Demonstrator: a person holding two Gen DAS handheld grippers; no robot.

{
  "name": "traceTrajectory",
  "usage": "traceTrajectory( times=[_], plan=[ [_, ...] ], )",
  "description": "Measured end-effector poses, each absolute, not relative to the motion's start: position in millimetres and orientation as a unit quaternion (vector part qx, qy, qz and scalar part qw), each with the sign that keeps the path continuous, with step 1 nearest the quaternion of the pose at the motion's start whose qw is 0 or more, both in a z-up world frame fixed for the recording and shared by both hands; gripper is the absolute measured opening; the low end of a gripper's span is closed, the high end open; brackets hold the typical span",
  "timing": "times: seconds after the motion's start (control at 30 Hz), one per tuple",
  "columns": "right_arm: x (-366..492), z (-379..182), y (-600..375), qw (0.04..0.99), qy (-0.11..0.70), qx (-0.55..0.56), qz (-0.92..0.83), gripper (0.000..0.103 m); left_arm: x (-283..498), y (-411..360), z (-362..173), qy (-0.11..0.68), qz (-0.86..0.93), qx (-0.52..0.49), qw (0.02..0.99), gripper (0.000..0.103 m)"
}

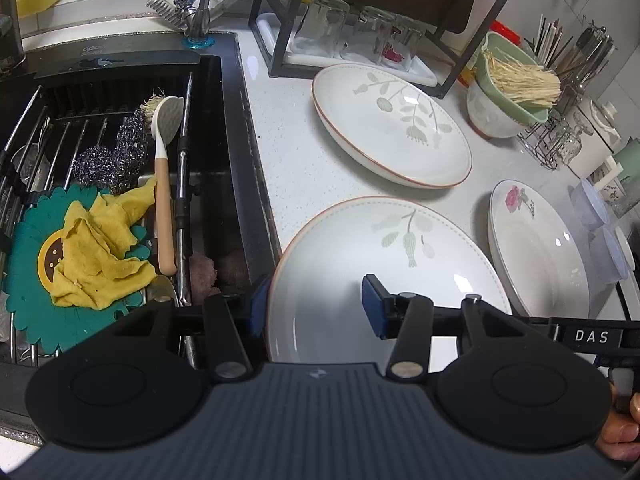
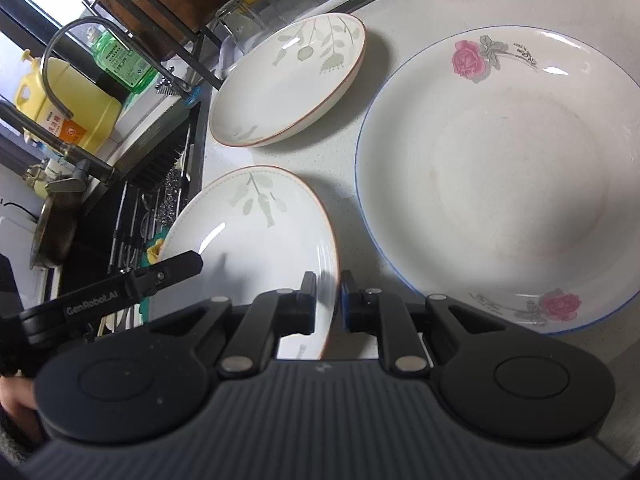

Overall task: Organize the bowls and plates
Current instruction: 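Lift the leaf-pattern plate with both grippers and carry it over the rose plate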

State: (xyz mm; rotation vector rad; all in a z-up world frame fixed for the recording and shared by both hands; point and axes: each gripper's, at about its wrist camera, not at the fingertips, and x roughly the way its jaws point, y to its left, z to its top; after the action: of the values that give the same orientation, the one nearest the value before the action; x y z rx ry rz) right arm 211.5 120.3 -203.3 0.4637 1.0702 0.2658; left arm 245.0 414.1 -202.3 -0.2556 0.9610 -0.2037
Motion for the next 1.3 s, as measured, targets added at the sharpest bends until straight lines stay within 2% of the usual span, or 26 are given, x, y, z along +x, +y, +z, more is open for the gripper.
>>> traceTrajectory(
  times=[0.3,0.67,1.0,1.3],
  plan=[
    [212.1,-183.2,111.5,0.821,0.504,0.235,0.132,0.015,240.7,414.9,-181.8,0.468,-0.105,-0.127,0.868,0.054],
    [211.0,-135.7,94.7,0.827,0.489,0.248,0.126,0.015,243.8,400.7,-130.2,0.46,-0.116,-0.139,0.869,0.054],
    [210.7,-119.0,51.0,0.839,0.456,0.273,0.12,0.015,262.4,356.8,-104.8,0.448,-0.147,-0.119,0.874,0.054],
    [226.4,-112.1,-0.6,0.847,0.443,0.272,0.109,0.015,284.9,304.4,-102.5,0.47,-0.156,-0.131,0.859,0.054]
  ],
)
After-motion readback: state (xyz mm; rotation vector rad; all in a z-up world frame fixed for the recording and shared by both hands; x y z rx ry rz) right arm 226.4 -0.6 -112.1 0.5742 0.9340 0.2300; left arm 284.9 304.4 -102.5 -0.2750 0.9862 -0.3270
